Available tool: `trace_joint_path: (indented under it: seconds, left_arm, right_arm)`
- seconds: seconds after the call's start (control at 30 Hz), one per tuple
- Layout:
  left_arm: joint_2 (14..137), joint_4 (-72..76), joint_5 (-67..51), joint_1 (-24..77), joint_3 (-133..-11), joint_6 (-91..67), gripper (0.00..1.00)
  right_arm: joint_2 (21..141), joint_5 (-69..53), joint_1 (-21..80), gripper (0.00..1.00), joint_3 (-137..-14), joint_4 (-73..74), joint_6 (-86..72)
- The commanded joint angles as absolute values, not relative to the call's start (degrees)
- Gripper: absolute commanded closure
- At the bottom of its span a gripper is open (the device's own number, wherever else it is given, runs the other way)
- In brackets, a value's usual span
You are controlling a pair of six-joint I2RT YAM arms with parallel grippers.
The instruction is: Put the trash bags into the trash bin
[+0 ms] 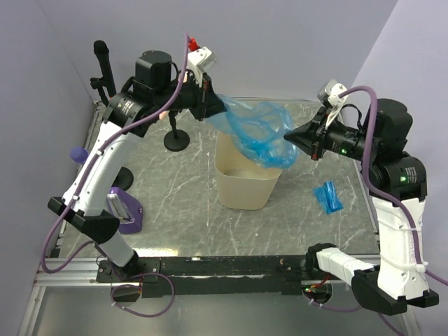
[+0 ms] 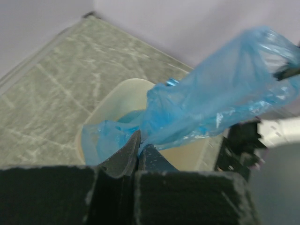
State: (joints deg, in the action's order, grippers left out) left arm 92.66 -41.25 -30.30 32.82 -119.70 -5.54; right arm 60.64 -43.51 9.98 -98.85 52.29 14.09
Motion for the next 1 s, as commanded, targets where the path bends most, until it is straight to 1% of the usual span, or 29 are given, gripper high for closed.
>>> trace_joint_path:
  seconds: [0.0, 0.07, 0.17, 0.3, 0.37, 0.4, 0.47, 0.53, 0.6, 0.73, 0.8, 0.97]
  left_arm:
    - [95.4, -52.6, -49.0, 31.9, -127.0, -3.7, 0.99]
    - [94.6, -52.4, -48.5, 31.4, -126.0, -7.5, 0.99]
    - [91.5, -50.3, -46.1, 30.7, -122.4, -7.7, 1.0]
    - [92.4, -47.7, -43.3, 30.3, -120.8, -8.3, 0.99]
    - [95.8, -46.7, -37.8, 30.1, -122.7, -8.9, 0.99]
    - [98.8, -46.8, -33.1, 29.6, -124.0, -8.9, 0.99]
    - [103.8, -47.2, -28.0, 28.7, -128.3, -8.9, 0.99]
    - [108.3, -47.4, -26.6, 27.5, -131.8, -8.1, 0.99]
    - [111.4, -46.1, -25.2, 26.9, -132.8, -7.6, 0.99]
    - [116.1, -42.6, -27.0, 25.5, -132.5, -9.6, 0.99]
    - [117.9, -42.5, -28.9, 24.9, -133.0, -11.4, 0.99]
    - [119.3, -41.7, -36.8, 22.9, -128.3, -14.2, 0.99]
  right_arm:
    - [62.7, -53.4, 9.3, 1.0, -103.2, 60.0, 8.6]
    - [61.4, -54.1, 9.2, 1.0, -102.8, 62.3, 8.3]
    - [58.3, -53.8, 9.0, 1.0, -100.6, 62.8, 8.2]
    - [57.6, -51.7, 7.7, 1.0, -96.4, 58.5, 5.5]
    - [60.2, -51.8, 4.8, 1.0, -95.3, 55.6, 4.1]
    - [62.6, -52.0, 3.3, 1.0, -95.7, 54.6, 2.9]
    - [66.9, -53.7, 0.2, 1.0, -98.0, 54.8, 1.4]
    - [72.5, -55.1, -4.3, 1.0, -99.8, 55.9, 0.1]
    - [75.1, -57.4, -7.1, 1.0, -97.8, 52.8, -3.8]
    - [80.9, -59.6, -8.7, 1.0, -97.9, 51.4, -4.8]
    - [83.1, -58.9, -9.0, 1.0, -98.8, 52.6, -3.5]
    - [86.1, -55.6, -10.3, 1.0, -96.1, 54.1, -2.4]
